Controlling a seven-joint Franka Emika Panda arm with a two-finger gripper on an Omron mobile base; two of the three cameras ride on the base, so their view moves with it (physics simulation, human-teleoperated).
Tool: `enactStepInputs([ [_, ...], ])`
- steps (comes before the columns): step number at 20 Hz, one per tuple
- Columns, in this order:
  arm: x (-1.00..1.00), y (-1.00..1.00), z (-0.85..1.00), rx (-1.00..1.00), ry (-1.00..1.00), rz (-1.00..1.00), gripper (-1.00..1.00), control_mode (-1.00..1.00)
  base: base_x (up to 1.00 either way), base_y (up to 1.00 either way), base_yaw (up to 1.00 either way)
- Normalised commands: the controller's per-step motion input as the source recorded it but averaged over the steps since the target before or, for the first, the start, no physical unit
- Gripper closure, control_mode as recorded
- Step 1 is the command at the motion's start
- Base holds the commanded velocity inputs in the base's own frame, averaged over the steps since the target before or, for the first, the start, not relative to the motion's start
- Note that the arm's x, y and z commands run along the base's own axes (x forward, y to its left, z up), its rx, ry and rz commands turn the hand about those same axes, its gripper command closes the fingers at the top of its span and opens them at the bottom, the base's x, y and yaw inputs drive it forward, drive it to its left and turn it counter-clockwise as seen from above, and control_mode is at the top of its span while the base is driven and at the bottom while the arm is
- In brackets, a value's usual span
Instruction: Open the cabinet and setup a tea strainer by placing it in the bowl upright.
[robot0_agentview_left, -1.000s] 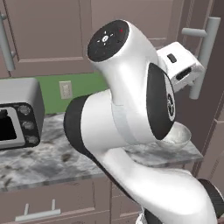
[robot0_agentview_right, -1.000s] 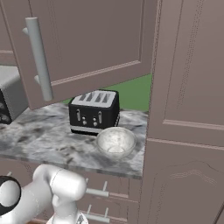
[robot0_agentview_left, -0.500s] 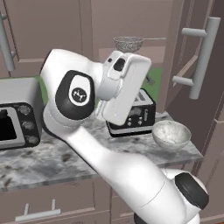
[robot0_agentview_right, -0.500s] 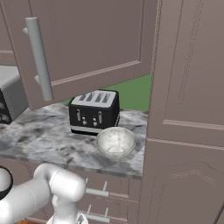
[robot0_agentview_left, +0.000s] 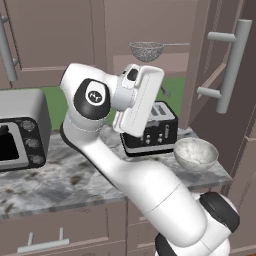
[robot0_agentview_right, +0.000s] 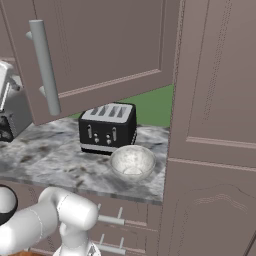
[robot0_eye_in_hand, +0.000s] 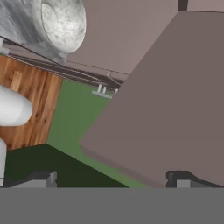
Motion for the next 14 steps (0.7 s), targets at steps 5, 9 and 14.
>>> enactStepInputs([
  [5,0.34,0.0,0.0,0.0,0.03,0.0,-1.0,-1.0,0.0,0.0,0.0],
  [9,0.26,-0.28,0.0,0.0,0.01,0.05,-1.0,-1.0,0.0,0.0,0.0],
  [14,0.23,-0.2,0.0,0.0,0.0,0.01,-1.0,-1.0,0.0,0.0,0.0],
])
